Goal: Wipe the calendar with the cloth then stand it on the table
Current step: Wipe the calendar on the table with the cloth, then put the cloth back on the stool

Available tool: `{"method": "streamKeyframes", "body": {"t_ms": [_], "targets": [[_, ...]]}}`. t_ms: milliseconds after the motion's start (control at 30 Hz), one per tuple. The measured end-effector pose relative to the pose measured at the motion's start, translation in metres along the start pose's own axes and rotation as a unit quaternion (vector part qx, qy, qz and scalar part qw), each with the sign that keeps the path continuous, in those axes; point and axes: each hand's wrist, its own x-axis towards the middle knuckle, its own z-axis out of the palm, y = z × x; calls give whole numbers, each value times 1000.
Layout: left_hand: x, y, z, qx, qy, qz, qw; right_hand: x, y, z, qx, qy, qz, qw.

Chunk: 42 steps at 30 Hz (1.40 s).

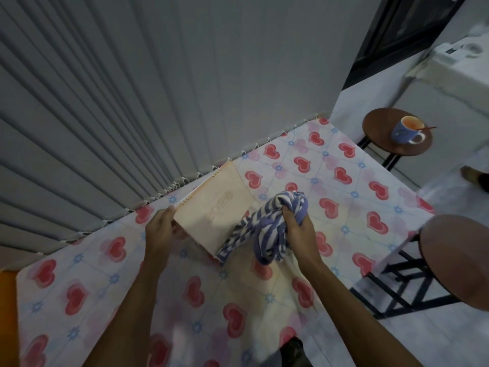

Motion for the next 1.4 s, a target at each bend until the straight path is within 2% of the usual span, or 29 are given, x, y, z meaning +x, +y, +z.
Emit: {"method": "streamKeyframes", "body": {"t_ms": [267, 400, 567, 800, 867, 933, 1000, 1100, 1200, 1300, 1400], "targets": [[12, 6, -23, 41, -36, 18, 998, -5, -25, -22, 76, 40, -26, 996], [0, -7, -19, 58, -63, 19, 996, -8, -31, -22, 52, 50, -21, 997], [-13, -9, -16, 94, -107, 66, 988, -13, -26, -17, 38, 35, -40, 998], [-34, -1, -21, 208, -97, 133, 964, -22, -20, -13, 8, 52, -30, 998], [-35, 3, -21, 287, -51, 149, 945, -24, -22, -14, 16, 55, -30, 998], [-39, 10, -15, 393, 28, 206, 896, -26, -22, -17, 16, 52, -38, 998], [-48, 19, 1, 445, 48, 311, 838, -27, -20, -22, 13, 59, -42, 997], [-70, 32, 46, 465, -5, 431, 773, -28, -18, -41, -35, 69, -54, 995], [-101, 41, 107, 433, -83, 512, 738, -24, -18, -80, -83, 63, -82, 991], [-133, 46, 173, 410, -199, 500, 737, -16, -26, -143, -130, 80, -118, 981], [-169, 48, 249, 425, -279, 467, 724, -4, -36, -225, -143, 108, -126, 976]]}}
